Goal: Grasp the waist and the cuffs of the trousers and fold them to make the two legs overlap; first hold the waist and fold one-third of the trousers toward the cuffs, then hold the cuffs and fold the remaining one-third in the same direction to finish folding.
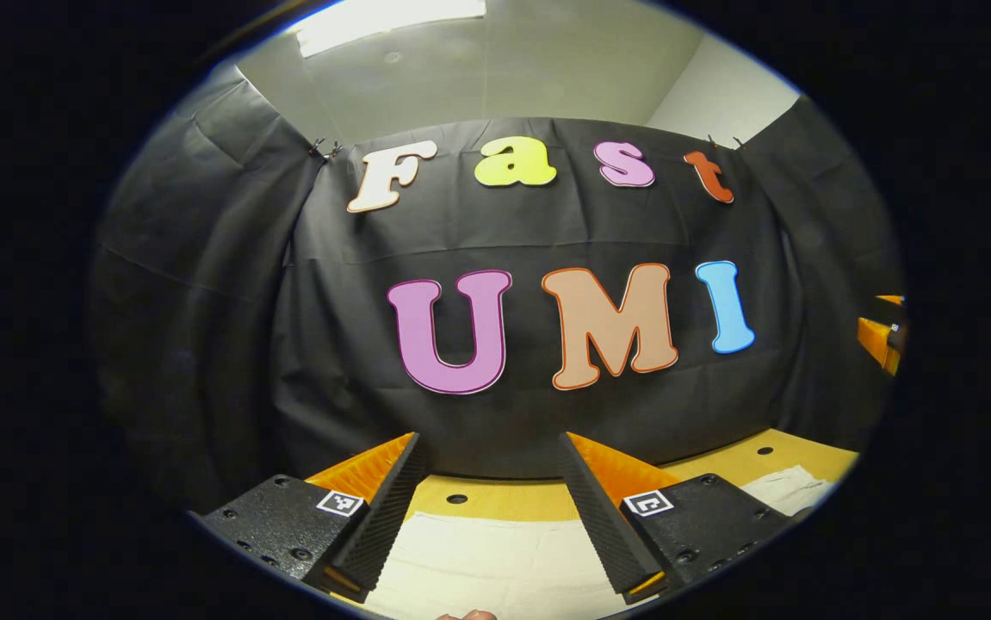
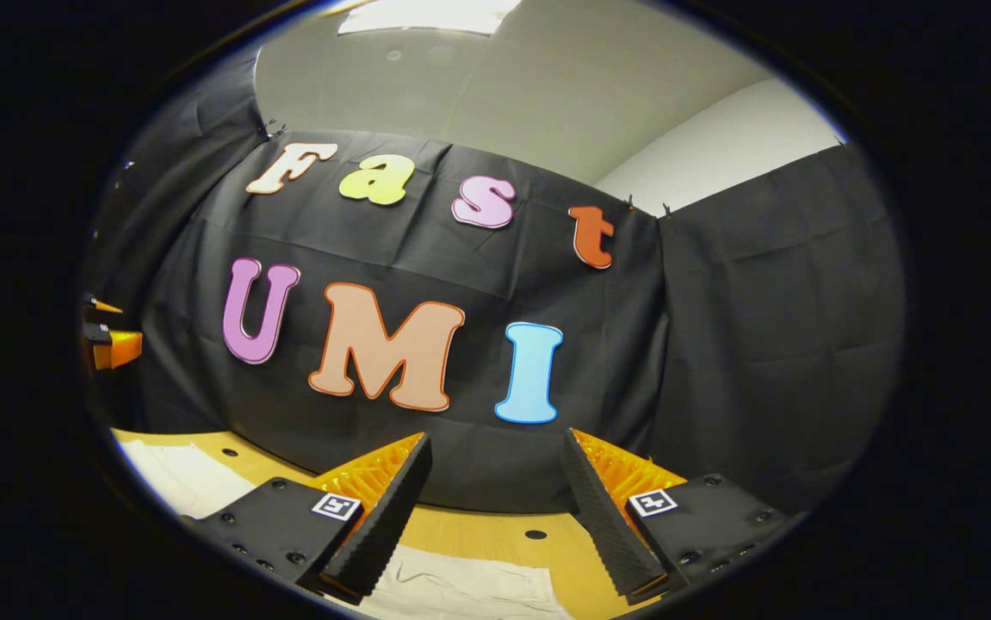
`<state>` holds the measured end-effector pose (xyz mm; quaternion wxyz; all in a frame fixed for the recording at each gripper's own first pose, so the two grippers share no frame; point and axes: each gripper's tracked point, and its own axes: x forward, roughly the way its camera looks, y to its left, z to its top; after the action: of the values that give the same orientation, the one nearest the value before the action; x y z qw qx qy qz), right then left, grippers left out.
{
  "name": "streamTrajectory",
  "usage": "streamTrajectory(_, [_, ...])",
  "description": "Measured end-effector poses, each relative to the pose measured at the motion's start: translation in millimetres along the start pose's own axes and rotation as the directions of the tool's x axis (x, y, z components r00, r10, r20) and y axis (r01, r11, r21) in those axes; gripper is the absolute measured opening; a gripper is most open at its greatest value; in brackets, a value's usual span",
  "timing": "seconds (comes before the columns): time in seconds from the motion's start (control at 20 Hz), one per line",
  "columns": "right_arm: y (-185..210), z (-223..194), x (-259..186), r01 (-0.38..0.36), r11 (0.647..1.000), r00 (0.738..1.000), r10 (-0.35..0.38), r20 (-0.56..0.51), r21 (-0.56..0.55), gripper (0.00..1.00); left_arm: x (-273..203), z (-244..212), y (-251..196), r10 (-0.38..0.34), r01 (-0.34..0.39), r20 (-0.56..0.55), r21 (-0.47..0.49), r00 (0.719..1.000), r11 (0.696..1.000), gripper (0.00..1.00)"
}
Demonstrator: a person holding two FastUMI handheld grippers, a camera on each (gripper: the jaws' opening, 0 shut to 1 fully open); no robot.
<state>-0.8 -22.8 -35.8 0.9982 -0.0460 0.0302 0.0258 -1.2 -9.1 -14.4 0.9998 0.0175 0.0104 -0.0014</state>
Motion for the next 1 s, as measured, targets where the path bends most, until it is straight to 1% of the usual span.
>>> streamTrajectory(0.15, [-6,-19,-3,-0.042,0.991,0.999,0.039,-0.028,-0.124,0.97,1,-1,-3,-0.003,0.003,-0.002,0.003,1.000,1.000,0.93])
streamTrajectory(0.25, [-5,-32,-9,-0.079,0.984,0.996,0.072,-0.049,-0.160,0.97,4,-3,-7,-0.006,0.006,-0.004,0.002,1.000,1.000,0.93])
streamTrajectory(0.4, [-14,-59,-17,-0.109,0.973,0.990,0.088,-0.107,-0.204,0.97,5,-5,-14,-0.014,0.014,-0.009,0.004,1.000,1.000,0.93])
streamTrajectory(0.55, [-19,-80,-24,-0.150,0.950,0.982,0.111,-0.152,-0.273,0.97,8,-9,-21,-0.020,0.020,-0.010,0.008,1.000,1.000,0.93])
streamTrajectory(0.65, [-23,-96,-31,-0.182,0.922,0.976,0.126,-0.181,-0.343,0.97,9,-11,-23,-0.018,0.018,-0.014,0.004,1.000,1.000,0.93])
streamTrajectory(0.8, [-21,-128,-44,-0.259,0.870,0.954,0.164,-0.250,-0.420,0.98,12,-13,-26,-0.013,0.013,-0.018,-0.013,1.000,1.000,0.93])
streamTrajectory(0.9, [-19,-148,-51,-0.308,0.827,0.939,0.184,-0.291,-0.471,0.97,13,-15,-28,-0.011,0.011,-0.018,-0.011,1.000,1.000,0.94])
streamTrajectory(0.95, [-18,-157,-56,-0.335,0.802,0.930,0.195,-0.313,-0.494,0.98,15,-16,-29,-0.011,0.011,-0.020,-0.009,1.000,1.000,0.92])
streamTrajectory(1.0, [-18,-168,-63,-0.362,0.775,0.920,0.207,-0.332,-0.518,0.98,15,-16,-30,-0.011,0.011,-0.021,-0.007,1.000,1.000,0.93])
